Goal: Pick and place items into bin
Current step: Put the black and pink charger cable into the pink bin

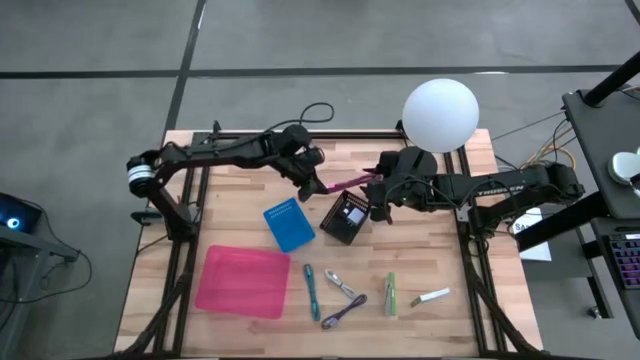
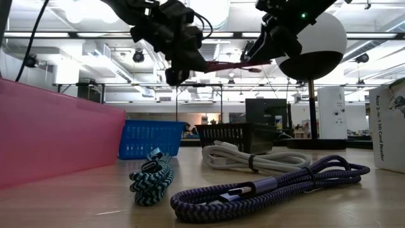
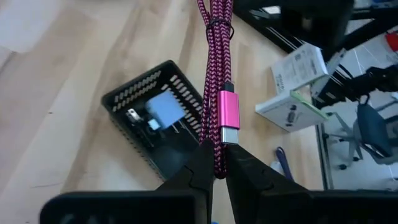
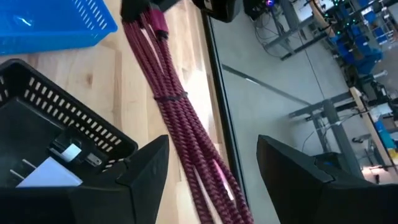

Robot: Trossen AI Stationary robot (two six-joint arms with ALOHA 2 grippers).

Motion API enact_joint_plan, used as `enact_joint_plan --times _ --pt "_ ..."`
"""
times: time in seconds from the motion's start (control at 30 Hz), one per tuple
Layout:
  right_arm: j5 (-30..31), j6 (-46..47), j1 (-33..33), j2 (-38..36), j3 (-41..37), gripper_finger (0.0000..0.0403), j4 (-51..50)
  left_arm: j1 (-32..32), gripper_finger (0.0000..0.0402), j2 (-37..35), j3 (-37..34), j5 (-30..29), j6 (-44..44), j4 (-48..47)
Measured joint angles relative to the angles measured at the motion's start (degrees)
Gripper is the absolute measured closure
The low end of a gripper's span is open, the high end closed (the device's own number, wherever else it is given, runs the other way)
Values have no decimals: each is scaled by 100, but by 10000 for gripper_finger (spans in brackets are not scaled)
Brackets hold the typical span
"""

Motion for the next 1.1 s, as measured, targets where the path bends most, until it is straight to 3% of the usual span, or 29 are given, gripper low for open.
enact_joint_plan --times 0.23,0.47,0.63,0.93,1.1 --pt "-22 -411 0 2 -4 174 -119 -52 389 -65 7 323 20 7" --pt "-18 -53 0 2 -4 186 -122 -57 389 -103 -7 359 21 16" --pt "-20 252 0 2 -7 235 -121 -62 389 -115 -8 359 22 6" --pt "-352 701 13 2 -9 372 -134 -55 386 -130 -21 357 22 3" --pt "-374 1060 12 2 -9 387 -132 -57 367 -130 -23 352 55 120"
